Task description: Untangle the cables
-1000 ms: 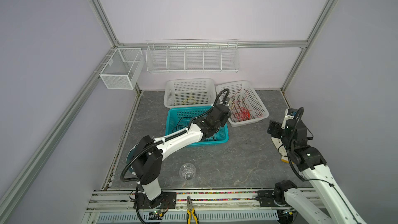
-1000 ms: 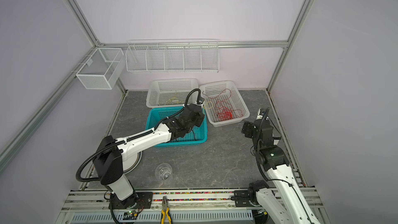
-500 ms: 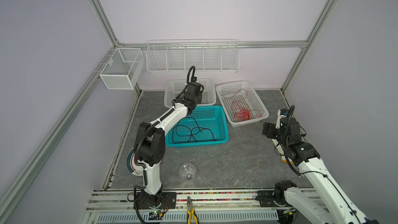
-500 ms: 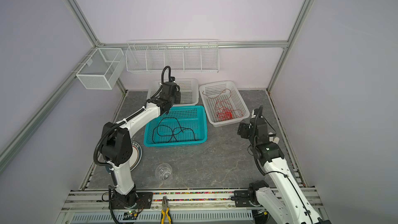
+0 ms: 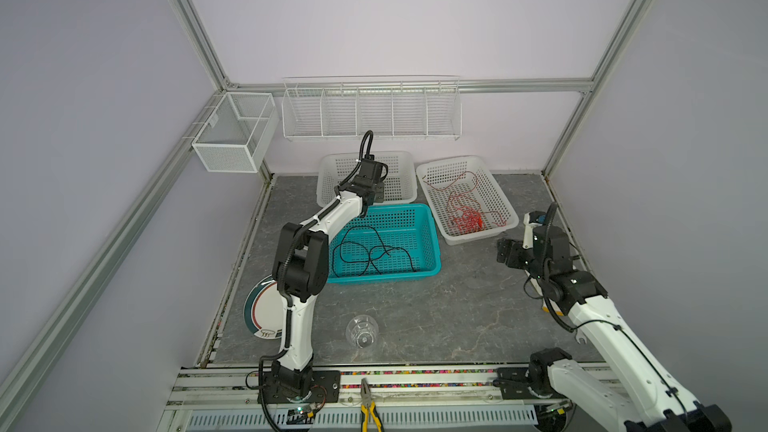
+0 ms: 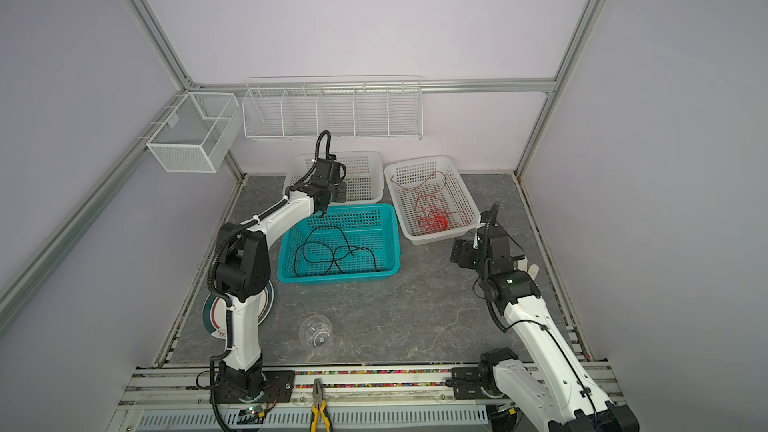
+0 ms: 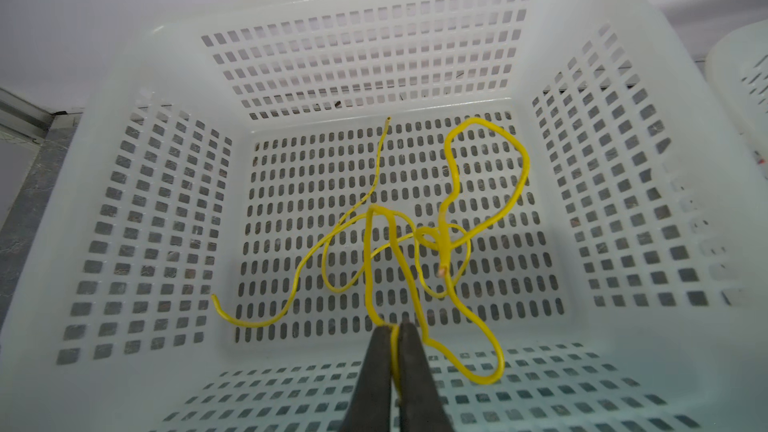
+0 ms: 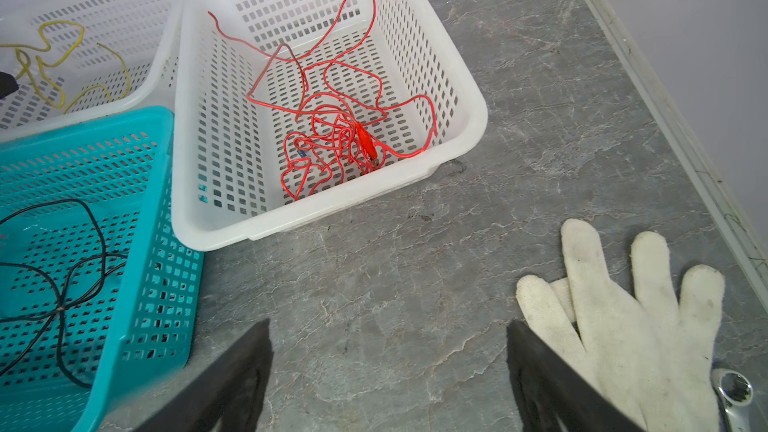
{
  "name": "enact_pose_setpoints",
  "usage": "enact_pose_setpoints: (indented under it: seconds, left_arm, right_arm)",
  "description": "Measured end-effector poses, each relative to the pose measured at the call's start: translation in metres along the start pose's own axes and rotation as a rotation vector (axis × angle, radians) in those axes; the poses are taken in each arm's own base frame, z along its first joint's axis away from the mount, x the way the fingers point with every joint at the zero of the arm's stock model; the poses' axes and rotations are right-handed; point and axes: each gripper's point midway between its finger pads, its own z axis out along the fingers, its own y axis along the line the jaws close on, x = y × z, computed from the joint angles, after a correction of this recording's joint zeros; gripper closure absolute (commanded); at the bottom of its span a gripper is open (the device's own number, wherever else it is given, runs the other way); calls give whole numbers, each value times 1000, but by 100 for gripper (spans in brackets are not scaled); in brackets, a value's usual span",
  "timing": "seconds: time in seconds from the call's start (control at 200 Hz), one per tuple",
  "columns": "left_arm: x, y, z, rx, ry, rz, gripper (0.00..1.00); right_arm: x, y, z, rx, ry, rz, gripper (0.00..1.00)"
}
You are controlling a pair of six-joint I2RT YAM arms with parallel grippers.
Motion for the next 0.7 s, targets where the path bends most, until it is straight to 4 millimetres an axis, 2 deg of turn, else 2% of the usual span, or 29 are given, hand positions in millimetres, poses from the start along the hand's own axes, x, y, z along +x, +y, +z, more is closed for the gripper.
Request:
enact_pose_setpoints:
  seconds: [0.125, 0.29, 0.36, 0.43, 0.535, 0.585, 0.7]
  left_arm:
    - [-3, 3, 1, 12, -8, -5, 64]
    - [-8, 0, 1, 30, -25, -7, 48]
    - [-7, -1, -1, 38, -28, -3, 34]
    - [-5, -1, -5, 47, -29, -1, 27]
    - [-2, 1, -18, 62, -30, 3, 19]
    - [0, 2, -29, 76, -33, 8, 0]
    - [7, 6, -59, 107, -55, 0, 1]
  right_arm:
    - [1, 2, 1, -10, 6, 0, 11]
    - [2, 3, 1, -18, 9, 0, 11]
    - [2, 3, 1, -19, 9, -1, 11]
    - [2, 3, 0, -20, 9, -1, 11]
    - [6, 2, 2, -16, 16, -2, 11]
    - [10, 0, 3, -7, 25, -3, 11]
    - [18, -6, 7, 22, 41, -6, 11]
